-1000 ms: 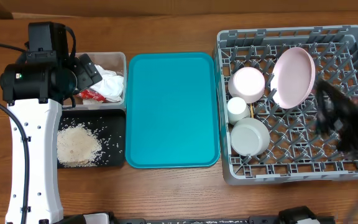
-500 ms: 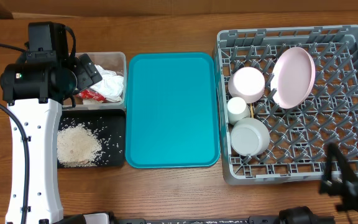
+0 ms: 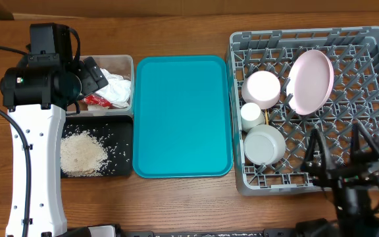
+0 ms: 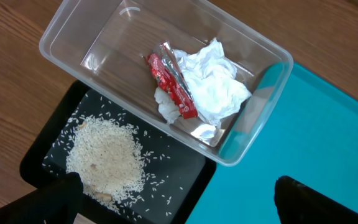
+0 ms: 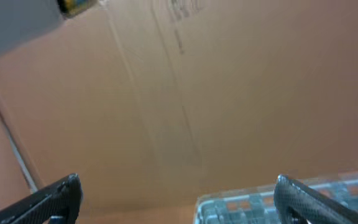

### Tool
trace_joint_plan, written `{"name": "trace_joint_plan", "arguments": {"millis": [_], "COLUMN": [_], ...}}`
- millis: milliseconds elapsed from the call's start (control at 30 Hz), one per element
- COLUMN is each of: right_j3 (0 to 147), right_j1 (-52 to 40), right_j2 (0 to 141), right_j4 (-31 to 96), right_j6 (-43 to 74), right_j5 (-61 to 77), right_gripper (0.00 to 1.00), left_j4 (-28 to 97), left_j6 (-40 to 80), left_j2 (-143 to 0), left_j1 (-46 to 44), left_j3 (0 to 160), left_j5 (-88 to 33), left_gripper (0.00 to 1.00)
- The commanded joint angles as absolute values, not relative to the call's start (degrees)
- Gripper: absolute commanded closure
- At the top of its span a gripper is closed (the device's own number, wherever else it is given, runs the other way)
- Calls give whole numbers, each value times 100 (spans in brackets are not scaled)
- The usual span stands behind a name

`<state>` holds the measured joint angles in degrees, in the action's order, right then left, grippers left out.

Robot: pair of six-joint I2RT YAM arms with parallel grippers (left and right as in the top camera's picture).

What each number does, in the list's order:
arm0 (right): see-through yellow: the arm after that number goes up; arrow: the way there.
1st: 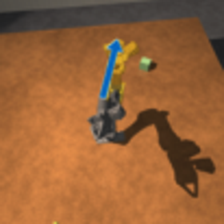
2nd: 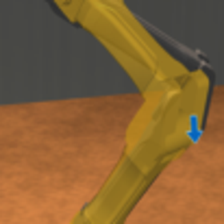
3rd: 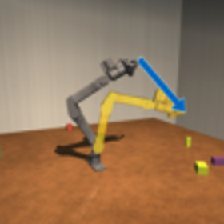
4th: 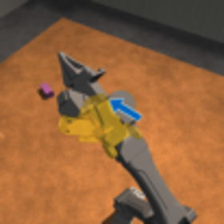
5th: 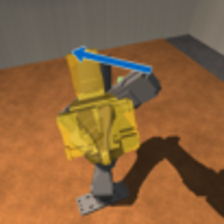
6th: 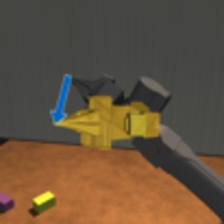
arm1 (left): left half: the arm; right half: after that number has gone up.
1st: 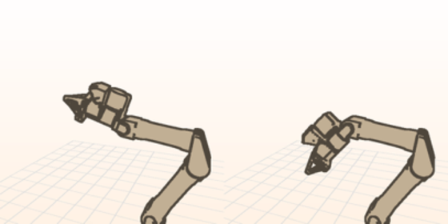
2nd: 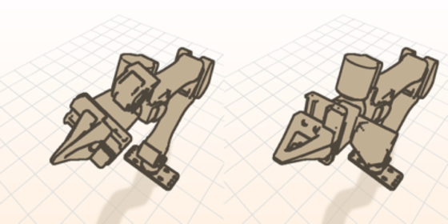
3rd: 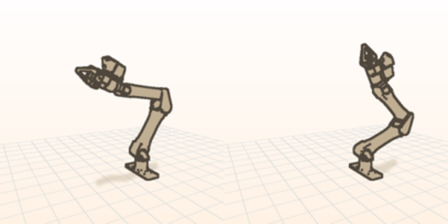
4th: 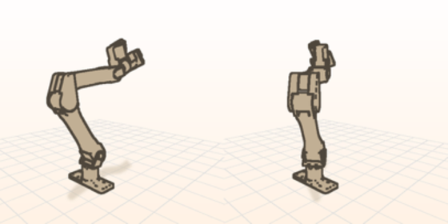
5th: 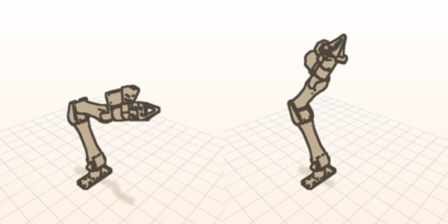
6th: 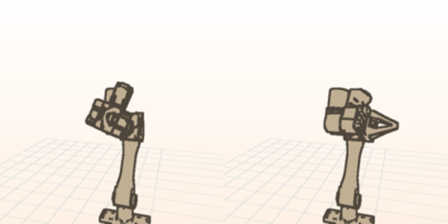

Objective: Sort waste into correct bins and load items into the dishwasher

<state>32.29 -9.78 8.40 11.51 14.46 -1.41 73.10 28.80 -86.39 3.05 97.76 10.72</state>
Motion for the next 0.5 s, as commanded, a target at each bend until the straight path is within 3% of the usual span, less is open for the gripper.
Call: {"name": "trace_joint_plan", "arguments": {"millis": [0, 133, 467], "right_j3": [2359, 1605, 436], "right_j1": [-956, -956, -906], "right_j2": [668, 637, 38], "right_j4": [126, -711, -722], "right_j6": [1505, 1505, 1509], "right_j5": [89, 276, 316], "right_gripper": [0, 0, 0], "left_j4": [7308, 7308, 7308], "left_j6": [2895, 2895, 2895], "left_j2": [-8656, -8656, -8656], "left_j1": [296, 296, 298], "left_j3": [9800, 9800, 9800], "left_j5": [1066, 1066, 1066], "left_gripper": [0, 0, 0]}}
